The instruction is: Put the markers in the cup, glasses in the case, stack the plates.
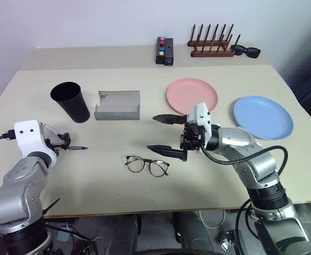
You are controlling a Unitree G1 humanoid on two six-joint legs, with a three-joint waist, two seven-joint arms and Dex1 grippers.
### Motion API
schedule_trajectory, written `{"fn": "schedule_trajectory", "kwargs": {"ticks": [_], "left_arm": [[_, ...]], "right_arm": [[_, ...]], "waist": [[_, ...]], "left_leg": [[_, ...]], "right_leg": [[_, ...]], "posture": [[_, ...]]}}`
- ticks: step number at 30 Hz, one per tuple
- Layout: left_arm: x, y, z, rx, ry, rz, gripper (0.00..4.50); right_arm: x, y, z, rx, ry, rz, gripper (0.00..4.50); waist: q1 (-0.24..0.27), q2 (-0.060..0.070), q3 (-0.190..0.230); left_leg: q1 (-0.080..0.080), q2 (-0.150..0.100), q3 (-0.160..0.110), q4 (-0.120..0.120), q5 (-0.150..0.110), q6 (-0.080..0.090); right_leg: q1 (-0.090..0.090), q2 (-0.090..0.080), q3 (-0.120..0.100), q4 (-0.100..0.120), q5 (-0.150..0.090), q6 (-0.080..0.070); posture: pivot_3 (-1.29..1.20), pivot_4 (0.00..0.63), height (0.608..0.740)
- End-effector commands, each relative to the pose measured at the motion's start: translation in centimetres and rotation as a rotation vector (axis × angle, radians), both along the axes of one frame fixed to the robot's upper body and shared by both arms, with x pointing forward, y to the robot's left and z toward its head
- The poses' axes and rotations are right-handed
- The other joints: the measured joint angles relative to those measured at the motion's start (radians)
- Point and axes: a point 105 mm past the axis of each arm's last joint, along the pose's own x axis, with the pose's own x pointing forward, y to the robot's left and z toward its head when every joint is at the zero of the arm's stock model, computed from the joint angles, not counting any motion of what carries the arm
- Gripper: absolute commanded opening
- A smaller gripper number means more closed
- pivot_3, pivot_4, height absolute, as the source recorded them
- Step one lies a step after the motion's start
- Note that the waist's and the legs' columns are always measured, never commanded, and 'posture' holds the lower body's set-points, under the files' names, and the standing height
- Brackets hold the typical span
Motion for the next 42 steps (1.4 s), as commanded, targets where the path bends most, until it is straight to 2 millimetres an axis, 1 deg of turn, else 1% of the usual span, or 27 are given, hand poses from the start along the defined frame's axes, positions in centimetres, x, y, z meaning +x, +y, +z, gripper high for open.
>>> {"fn": "schedule_trajectory", "kwargs": {"ticks": [1, 3, 6, 9, 22, 29, 31, 33, 34, 36, 39, 40, 42], "left_arm": [[-0.3, -0.1, 1.9, -0.029, -0.052, 0.159, 4.48], [0.2, -1.2, 2.1, -0.075, -0.056, 0.177, 4.48], [1.0, -2.7, 1.8, -0.125, -0.024, 0.151, 4.48], [1.3, -3.5, 1.3, -0.136, 0.032, 0.137, 4.48], [0.5, -4.5, -1.8, -0.33, 0.153, 0.193, 4.48], [0.2, -4.4, -3.1, -0.425, 0.194, 0.253, 4.48], [0.1, -4.4, -3.1, -0.424, 0.199, 0.259, 3.96], [0.1, -4.2, -3.2, -0.423, 0.209, 0.271, 3.25], [0.1, -4.2, -3.2, -0.422, 0.215, 0.277, 2.68], [-0.1, -4.0, -3.3, -0.417, 0.23, 0.298, 1.79], [-0.2, -3.7, -3.4, -0.411, 0.239, 0.318, 0.28], [-0.3, -3.6, -3.4, -0.406, 0.241, 0.328, 0.07], [-0.5, -3.0, -3.2, -0.387, 0.24, 0.367, 0.07]], "right_arm": [[-0.5, 1.1, 0.7, 0.028, -0.018, 0.054, 4.5], [-0.6, 1.4, 0.7, 0.034, -0.013, 0.066, 4.5], [-0.7, 1.8, 0.6, 0.041, -0.008, 0.077, 4.5], [-0.7, 2.0, 0.5, 0.045, -0.007, 0.077, 4.5], [-0.8, 1.8, 0.5, 0.048, -0.007, 0.064, 4.5], [-0.8, 1.8, 0.6, 0.049, -0.007, 0.066, 4.5], [-0.8, 1.8, 0.6, 0.049, -0.006, 0.065, 4.5], [-0.8, 1.8, 0.6, 0.049, -0.005, 0.065, 4.5], [-0.8, 1.9, 0.6, 0.049, -0.004, 0.065, 4.5], [-0.8, 1.8, 0.6, 0.049, -0.004, 0.064, 4.5], [-0.8, 1.9, 0.6, 0.049, -0.005, 0.064, 4.5], [-0.8, 1.8, 0.6, 0.049, -0.004, 0.064, 4.5], [-0.8, 1.9, 0.6, 0.049, -0.003, 0.063, 4.5]], "waist": [[0.002, 0.0, 0.0], [0.001, 0.0, 0.0], [-0.001, -0.001, 0.0], [-0.007, -0.001, 0.0], [-0.003, -0.001, 0.0], [-0.004, -0.002, 0.0], [-0.004, -0.002, 0.0], [-0.004, -0.002, 0.0], [-0.004, -0.002, 0.0], [-0.004, -0.002, 0.0], [-0.009, -0.002, 0.0], [-0.009, -0.001, 0.0], [-0.01, -0.001, 0.0]], "left_leg": [[0.0, 0.0, 0.0, 0.0, 0.0, 0.0], [0.0, 0.0, 0.0, 0.0, 0.0, 0.0], [0.0, 0.0, 0.0, 0.0, 0.0, 0.0], [0.0, 0.0, 0.0, -0.001, 0.0, 0.0], [0.0, 0.0, 0.0, 0.0, 0.0, -0.001], [0.0, 0.0, 0.0, -0.001, 0.0, -0.001], [0.0, 0.0, 0.0, -0.001, 0.0, -0.001], [0.0, 0.0, 0.0, -0.001, 0.0, -0.001], [0.0, 0.0, 0.0, -0.001, 0.0, -0.001], [0.0, 0.0, 0.0, -0.001, 0.0, -0.001], [0.0, 0.0, 0.0, -0.001, 0.0, -0.001], [0.001, 0.0, 0.0, -0.001, 0.0, -0.001], [0.001, 0.0, 0.0, -0.002, 0.0, -0.001]], "right_leg": [[0.0, 0.0, 0.0, 0.0, 0.0, 0.0], [0.001, 0.0, 0.0, 0.0, 0.0, 0.0], [0.001, 0.0, 0.0, -0.001, 0.0, 0.0], [0.001, 0.0, 0.0, -0.001, 0.0, 0.0], [0.001, 0.0, 0.0, -0.001, 0.0, 0.0], [0.001, 0.0, 0.0, -0.002, -0.001, 0.003], [0.001, 0.0, 0.0, -0.002, -0.001, 0.003], [0.001, 0.0, 0.0, -0.002, -0.001, 0.003], [0.001, 0.0, 0.0, -0.002, -0.001, 0.003], [0.001, 0.0, 0.0, -0.002, -0.001, 0.003], [0.001, 0.0, 0.0, -0.002, -0.002, 0.003], [0.001, 0.0, 0.0, -0.002, -0.002, 0.003], [0.001, 0.001, 0.0, -0.001, -0.001, 0.003]], "posture": [[0.0, 0.15, 0.739], [0.0, 0.15, 0.739], [0.0, 0.15, 0.739], [0.0, 0.15, 0.739], [0.0, 0.15, 0.739], [0.0, 0.15, 0.739], [0.0, 0.15, 0.739], [0.0, 0.15, 0.739], [0.0, 0.15, 0.739], [0.0, 0.15, 0.739], [0.0, 0.15, 0.739], [0.0, 0.15, 0.739], [0.0, 0.15, 0.739]]}}
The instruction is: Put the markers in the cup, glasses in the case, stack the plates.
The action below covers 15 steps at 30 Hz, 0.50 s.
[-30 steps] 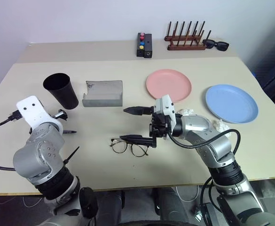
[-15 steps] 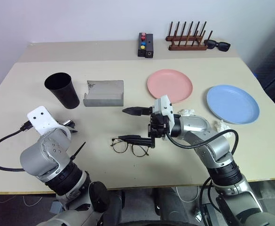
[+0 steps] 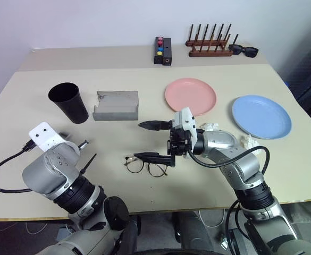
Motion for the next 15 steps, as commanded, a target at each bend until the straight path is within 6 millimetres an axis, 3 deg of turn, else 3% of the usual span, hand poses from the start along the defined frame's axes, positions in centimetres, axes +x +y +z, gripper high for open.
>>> {"fn": "schedule_trajectory", "kwargs": {"ticks": [1, 11, 15], "left_arm": [[-1.2, 1.6, -0.4, 0.038, 0.061, 0.097, 0.07], [-3.1, 5.6, 0.2, 0.17, 0.074, 0.293, 0.07], [-3.0, 6.2, 0.4, 0.194, 0.065, 0.301, 0.07]], "right_arm": [[-0.5, 0.1, 1.0, 0.026, -0.037, 0.015, 4.5], [-0.5, 0.2, 0.9, 0.025, -0.032, 0.018, 4.5], [-0.4, 0.2, 1.0, 0.025, -0.033, 0.021, 4.5]], "waist": [[-0.001, 0.0, 0.0], [-0.02, 0.0, 0.0], [-0.018, 0.0, 0.0]], "left_leg": [[0.0, 0.0, 0.0, 0.0, 0.0, 0.0], [0.0, 0.0, 0.0, -0.001, 0.0, 0.0], [-0.001, 0.0, 0.0, 0.0, 0.0, 0.0]], "right_leg": [[0.0, 0.0, 0.0, 0.0, 0.0, 0.0], [0.0, 0.0, 0.0, 0.0, 0.0, 0.0], [-0.001, 0.0, 0.0, 0.0, 0.0, -0.001]], "posture": [[0.0, 0.15, 0.739], [0.0, 0.15, 0.739], [0.0, 0.15, 0.739]]}}
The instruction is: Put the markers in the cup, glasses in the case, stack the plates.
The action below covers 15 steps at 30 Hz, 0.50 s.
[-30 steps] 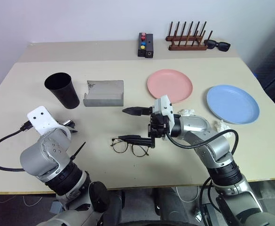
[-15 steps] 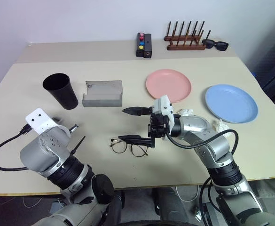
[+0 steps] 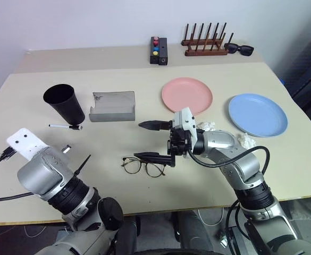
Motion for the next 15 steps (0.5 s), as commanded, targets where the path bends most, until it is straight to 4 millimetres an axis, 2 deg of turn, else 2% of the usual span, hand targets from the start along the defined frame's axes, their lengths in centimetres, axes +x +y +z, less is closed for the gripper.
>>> {"fn": "schedule_trajectory", "kwargs": {"ticks": [1, 4, 7, 13, 15], "left_arm": [[-0.3, 0.9, 0.7, 0.045, -0.015, 0.032, 0.07], [0.2, 0.5, 0.7, 0.035, -0.048, -0.004, 0.07], [0.3, 0.7, 1.0, 0.04, -0.06, -0.003, 1.02], [0.6, 1.3, 1.7, 0.04, -0.108, 0.018, 3.87], [0.3, 2.0, 1.7, 0.032, -0.119, 0.054, 3.87]], "right_arm": [[-0.5, 0.3, 1.0, 0.026, -0.035, 0.024, 4.5], [-0.4, 0.3, 1.0, 0.026, -0.034, 0.025, 4.5], [-0.4, 0.3, 0.9, 0.027, -0.033, 0.025, 4.5], [-0.3, 0.4, 0.9, 0.027, -0.033, 0.024, 4.5], [-0.4, 0.4, 0.9, 0.029, -0.033, 0.024, 4.5]], "waist": [[0.003, 0.0, 0.0], [0.007, 0.0, 0.0], [0.006, 0.0, 0.0], [0.005, 0.0, 0.0], [0.005, 0.0, 0.0]], "left_leg": [[0.0, 0.0, 0.0, 0.0, 0.0, 0.0], [-0.001, 0.0, 0.0, 0.001, 0.0, 0.0], [-0.001, 0.0, 0.0, 0.001, 0.0, 0.0], [-0.001, 0.0, 0.0, 0.001, 0.0, 0.0], [-0.001, 0.0, 0.0, 0.001, 0.0, 0.0]], "right_leg": [[0.0, 0.0, 0.0, 0.0, 0.0, 0.0], [0.001, 0.0, 0.0, -0.001, 0.0, 0.0], [0.001, 0.0, 0.0, -0.001, 0.0, 0.0], [0.0, 0.0, 0.0, -0.001, 0.0, 0.0], [0.0, 0.0, 0.0, -0.001, 0.0, 0.001]], "posture": [[0.0, 0.15, 0.739], [0.0, 0.15, 0.739], [0.0, 0.15, 0.739], [0.0, 0.15, 0.739], [0.0, 0.15, 0.739]]}}
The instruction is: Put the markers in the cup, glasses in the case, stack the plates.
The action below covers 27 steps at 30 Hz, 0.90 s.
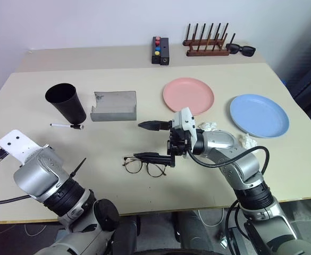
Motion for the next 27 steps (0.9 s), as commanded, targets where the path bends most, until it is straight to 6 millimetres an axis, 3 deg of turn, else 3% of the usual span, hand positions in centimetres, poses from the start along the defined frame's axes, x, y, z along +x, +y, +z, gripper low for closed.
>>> {"fn": "schedule_trajectory", "kwargs": {"ticks": [1, 12, 15, 21, 27], "left_arm": [[-0.6, 1.6, 1.0, 0.018, -0.054, 0.075, 3.87], [0.4, 1.8, -0.8, -0.174, -0.007, 0.038, 3.87], [0.5, 1.8, -0.8, -0.183, 0.01, 0.038, 3.07], [0.7, 1.8, -0.5, -0.179, 0.012, 0.035, 0.13], [0.8, 2.1, 0.0, -0.139, -0.025, 0.047, 0.02]], "right_arm": [[-0.3, 0.3, 0.9, 0.026, -0.035, 0.019, 4.5], [-0.3, 0.6, 0.9, 0.034, -0.035, 0.02, 4.5], [-0.2, 0.6, 0.9, 0.035, -0.036, 0.019, 4.5], [-0.2, 0.6, 0.9, 0.037, -0.039, 0.018, 4.5], [-0.2, 0.6, 0.9, 0.034, -0.043, 0.018, 4.5]], "waist": [[-0.002, 0.0, 0.0], [-0.002, 0.0, 0.0], [-0.002, 0.0, 0.0], [0.001, 0.0, 0.0], [0.001, 0.0, 0.0]], "left_leg": [[0.0, 0.0, 0.0, 0.0, 0.0, 0.0], [0.0, 0.0, 0.0, 0.0, 0.0, 0.0], [0.0, 0.0, 0.0, 0.0, 0.0, 0.0], [0.0, 0.0, 0.0, 0.0, 0.0, -0.001], [0.0, 0.0, 0.0, 0.0, 0.0, -0.001]], "right_leg": [[0.0, 0.0, 0.0, 0.0, 0.0, 0.0], [0.0, 0.0, 0.0, 0.0, 0.001, 0.001], [0.0, 0.0, 0.0, 0.0, 0.001, 0.001], [0.0, 0.0, 0.0, 0.0, 0.001, 0.001], [0.0, 0.0, 0.0, 0.0, 0.001, 0.001]], "posture": [[0.0, 0.15, 0.739], [0.0, 0.15, 0.739], [0.0, 0.15, 0.739], [0.0, 0.15, 0.739], [0.0, 0.15, 0.739]]}}
